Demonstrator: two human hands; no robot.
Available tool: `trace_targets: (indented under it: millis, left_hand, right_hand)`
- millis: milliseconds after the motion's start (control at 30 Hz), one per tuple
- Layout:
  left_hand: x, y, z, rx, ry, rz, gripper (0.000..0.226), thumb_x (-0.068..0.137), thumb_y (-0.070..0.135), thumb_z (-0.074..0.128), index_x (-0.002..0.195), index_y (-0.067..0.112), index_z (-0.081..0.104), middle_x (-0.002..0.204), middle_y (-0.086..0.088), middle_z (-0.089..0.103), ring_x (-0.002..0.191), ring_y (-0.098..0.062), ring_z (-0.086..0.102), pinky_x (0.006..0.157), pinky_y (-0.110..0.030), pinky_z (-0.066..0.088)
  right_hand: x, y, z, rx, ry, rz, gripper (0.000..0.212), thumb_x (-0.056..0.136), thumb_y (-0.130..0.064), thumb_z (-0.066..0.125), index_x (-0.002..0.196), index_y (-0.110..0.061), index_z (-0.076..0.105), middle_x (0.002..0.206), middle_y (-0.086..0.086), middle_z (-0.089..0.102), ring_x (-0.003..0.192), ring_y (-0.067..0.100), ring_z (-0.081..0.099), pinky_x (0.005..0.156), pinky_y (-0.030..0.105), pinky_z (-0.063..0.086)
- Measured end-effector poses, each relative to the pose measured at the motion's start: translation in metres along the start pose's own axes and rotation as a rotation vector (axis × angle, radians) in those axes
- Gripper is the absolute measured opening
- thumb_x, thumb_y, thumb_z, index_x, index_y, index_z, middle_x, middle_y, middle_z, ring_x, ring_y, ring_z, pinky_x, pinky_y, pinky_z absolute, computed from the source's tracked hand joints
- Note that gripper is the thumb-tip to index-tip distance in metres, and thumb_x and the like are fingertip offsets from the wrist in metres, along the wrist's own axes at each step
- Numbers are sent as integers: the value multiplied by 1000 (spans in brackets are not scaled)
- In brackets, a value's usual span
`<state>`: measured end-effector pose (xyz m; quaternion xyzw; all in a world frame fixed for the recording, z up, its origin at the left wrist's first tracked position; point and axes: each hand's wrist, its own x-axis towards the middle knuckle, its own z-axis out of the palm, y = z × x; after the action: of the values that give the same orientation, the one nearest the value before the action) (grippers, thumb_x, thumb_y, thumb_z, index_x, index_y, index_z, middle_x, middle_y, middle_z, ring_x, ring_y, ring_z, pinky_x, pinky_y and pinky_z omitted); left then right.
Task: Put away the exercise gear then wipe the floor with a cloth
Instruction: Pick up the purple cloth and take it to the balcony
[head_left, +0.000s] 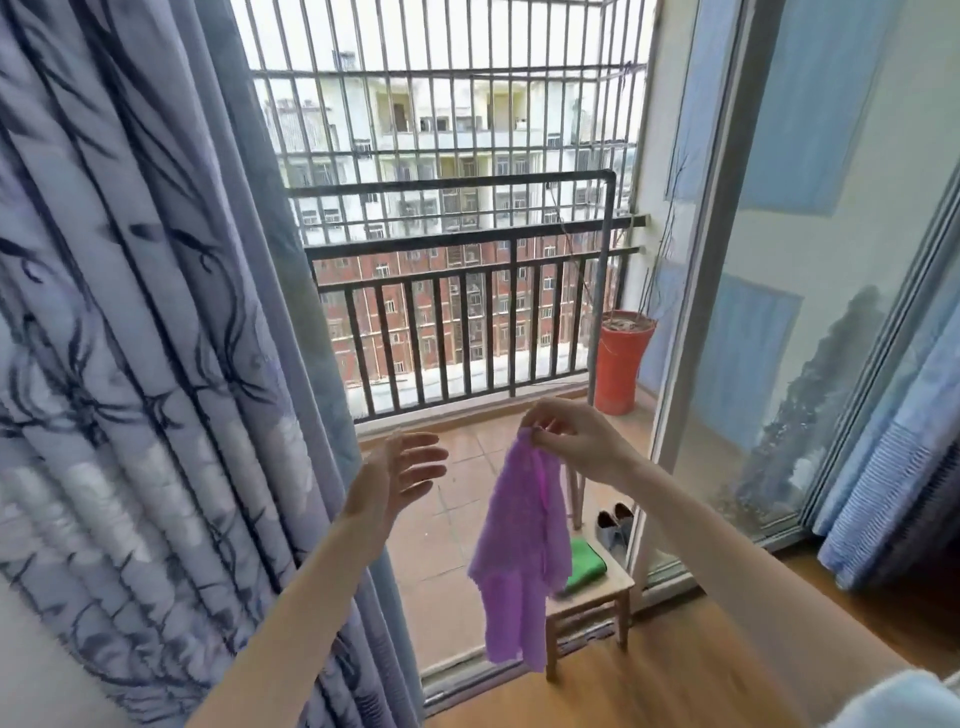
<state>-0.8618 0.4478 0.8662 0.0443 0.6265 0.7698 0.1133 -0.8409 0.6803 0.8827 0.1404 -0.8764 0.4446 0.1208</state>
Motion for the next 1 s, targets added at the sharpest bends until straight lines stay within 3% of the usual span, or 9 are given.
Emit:
trace_targets:
  millis: [200,433,733,867,1000]
  left_hand:
    - [111,36,26,-12,-27,35,51,101,32,19,90,10,64,79,-4,72,77,-20,63,78,-34,44]
    - [211,67,48,64,-17,102,49,101,30,20,91,10,63,85,-7,69,77,-21,62,75,-33,43]
    - [362,118,43,70,-76,205,37,100,22,27,94,10,62,88,-6,67,81,-20,61,74,-31,46]
    - [427,140,30,104,-136,254,25,98,19,37,97,10,61,87,-4,68,81,-20,61,71,-29,47]
    - [485,169,21,218,-244,311,13,89,18,57,101,14,62,89,0,72,82,-17,66,72,-26,51]
  right_hand:
    - [104,39,-33,-34,-36,-34,13,88,4,55,98,2,63,79,-5,57,65,-7,55,61,10,45]
    - [220,65,-53,-71,-49,-88,16,88,4,52,96,-5,63,79,-8,56,68,3,52,58,11,43]
    - [355,99,-74,-173,-51,-135,11,91,-4,53,97,-3,62,82,-6,56,83,12,56,81,26,51]
    - [412,107,-81,-181,-40,-134,12,91,-7,52,98,-6,61,85,-9,56,83,5,54,77,20,49]
    - [467,103,-90,-181,-23,-120,13,91,-11,54,101,-7,62,89,-7,56,90,8,55,73,15,47]
